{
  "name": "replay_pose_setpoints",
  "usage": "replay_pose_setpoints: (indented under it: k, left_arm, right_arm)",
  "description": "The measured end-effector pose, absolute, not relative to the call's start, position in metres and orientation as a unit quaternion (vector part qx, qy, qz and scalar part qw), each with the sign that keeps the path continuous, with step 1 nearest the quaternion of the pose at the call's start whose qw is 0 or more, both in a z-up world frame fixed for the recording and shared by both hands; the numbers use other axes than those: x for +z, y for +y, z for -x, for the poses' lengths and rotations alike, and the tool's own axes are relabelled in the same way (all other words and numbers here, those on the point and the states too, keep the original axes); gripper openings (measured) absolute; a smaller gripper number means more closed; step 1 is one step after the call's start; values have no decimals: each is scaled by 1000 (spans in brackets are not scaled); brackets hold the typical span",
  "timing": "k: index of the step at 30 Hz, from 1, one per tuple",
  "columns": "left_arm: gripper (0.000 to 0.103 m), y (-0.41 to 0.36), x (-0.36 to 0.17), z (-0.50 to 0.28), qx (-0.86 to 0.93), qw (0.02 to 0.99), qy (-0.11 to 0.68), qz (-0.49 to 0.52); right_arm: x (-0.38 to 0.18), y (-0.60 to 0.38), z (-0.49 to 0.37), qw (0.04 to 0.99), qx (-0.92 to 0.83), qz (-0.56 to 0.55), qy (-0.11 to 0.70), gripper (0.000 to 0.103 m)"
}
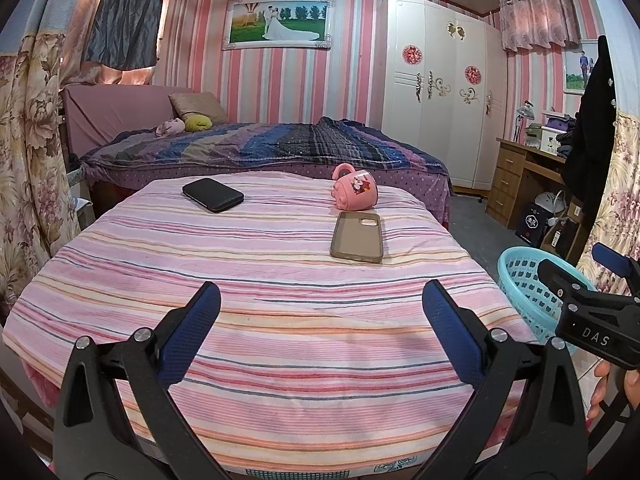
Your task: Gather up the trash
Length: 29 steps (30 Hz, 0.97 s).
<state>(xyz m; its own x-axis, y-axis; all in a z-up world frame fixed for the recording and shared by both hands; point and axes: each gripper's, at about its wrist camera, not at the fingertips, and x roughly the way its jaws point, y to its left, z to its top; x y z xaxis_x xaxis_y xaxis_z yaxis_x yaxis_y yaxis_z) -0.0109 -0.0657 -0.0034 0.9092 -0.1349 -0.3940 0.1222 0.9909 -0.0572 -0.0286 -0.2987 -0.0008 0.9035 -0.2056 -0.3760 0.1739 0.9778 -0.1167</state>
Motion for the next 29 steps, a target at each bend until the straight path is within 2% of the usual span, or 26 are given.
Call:
replay_pose_setpoints:
  k: [29]
  left_arm:
    - [98,-67,-7,9,-67,975,211,18]
  right_arm:
    - [-2,-298,28,974,-97,43,198,98]
